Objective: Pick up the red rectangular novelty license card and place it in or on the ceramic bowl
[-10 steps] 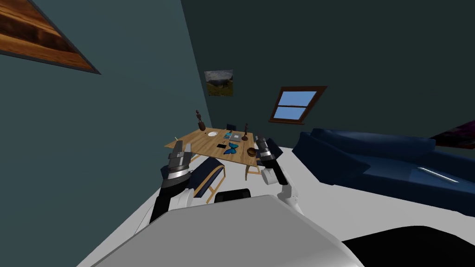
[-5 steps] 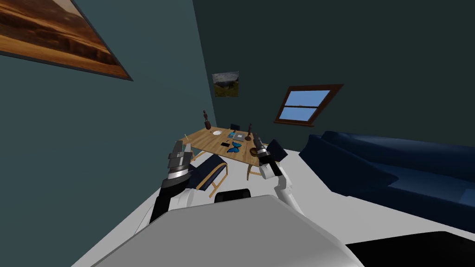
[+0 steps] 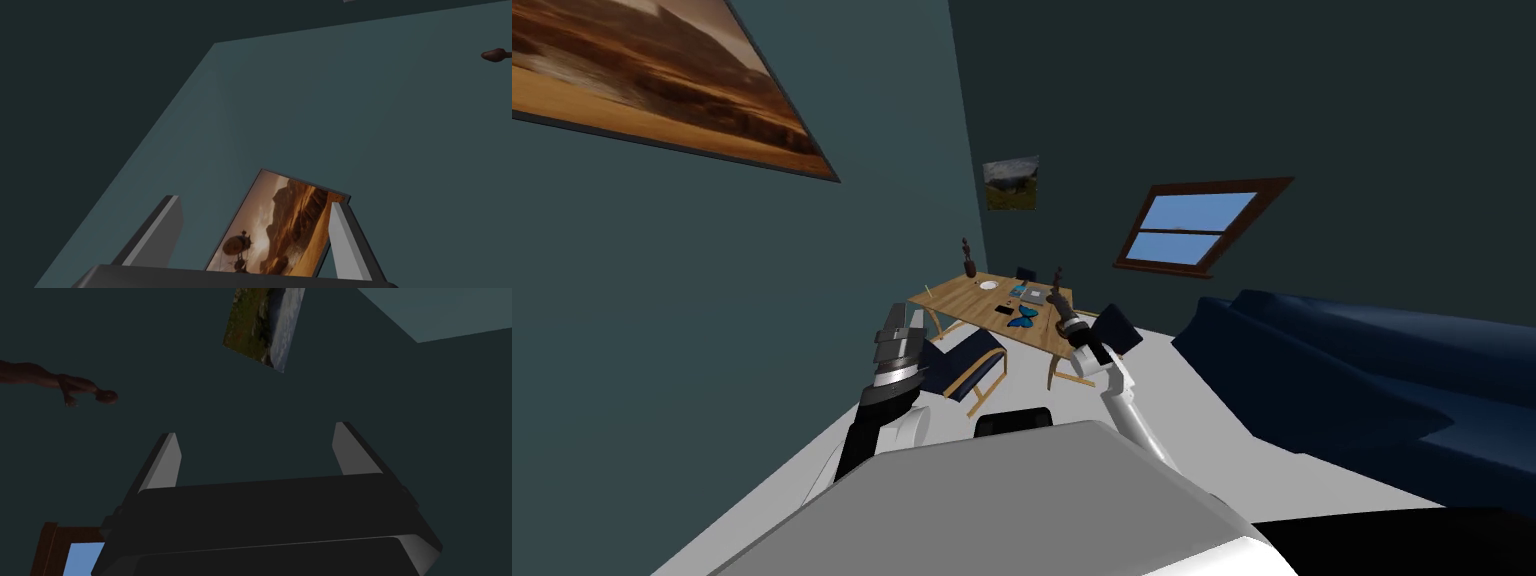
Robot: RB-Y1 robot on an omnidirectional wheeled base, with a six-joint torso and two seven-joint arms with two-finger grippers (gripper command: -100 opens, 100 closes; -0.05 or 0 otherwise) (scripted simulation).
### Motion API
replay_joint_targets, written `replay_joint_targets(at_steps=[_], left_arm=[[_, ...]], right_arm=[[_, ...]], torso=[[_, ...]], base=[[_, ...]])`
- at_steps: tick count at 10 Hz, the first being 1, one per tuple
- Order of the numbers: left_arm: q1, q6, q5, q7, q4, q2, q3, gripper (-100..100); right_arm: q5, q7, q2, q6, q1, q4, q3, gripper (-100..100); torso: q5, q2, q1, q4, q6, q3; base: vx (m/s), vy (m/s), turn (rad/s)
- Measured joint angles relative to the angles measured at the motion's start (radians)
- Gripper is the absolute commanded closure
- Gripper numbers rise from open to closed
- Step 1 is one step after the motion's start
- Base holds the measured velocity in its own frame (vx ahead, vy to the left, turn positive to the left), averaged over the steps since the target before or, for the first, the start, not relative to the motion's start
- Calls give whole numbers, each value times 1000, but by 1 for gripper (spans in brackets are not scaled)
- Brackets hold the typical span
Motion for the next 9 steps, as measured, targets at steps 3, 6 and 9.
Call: replay_joint_targets(at_steps=[3,6,9], left_arm=[[0,0,0,0,0,0,0,0],[0,0,0,0,0,0,0,0],[0,0,0,0,0,0,0,0]], right_arm=[[-18,42,-9,72,-38,43,3,-100],[-55,103,-42,152,-88,108,1,-100],[-80,142,-61,221,-141,183,-3,-100]], torso=[[0,-1,0,0,0,0],[0,-1,0,0,0,-1],[0,-2,0,0,0,-1]], base=[[-20,2,178],[-13,-1,131],[-1,1,97]])
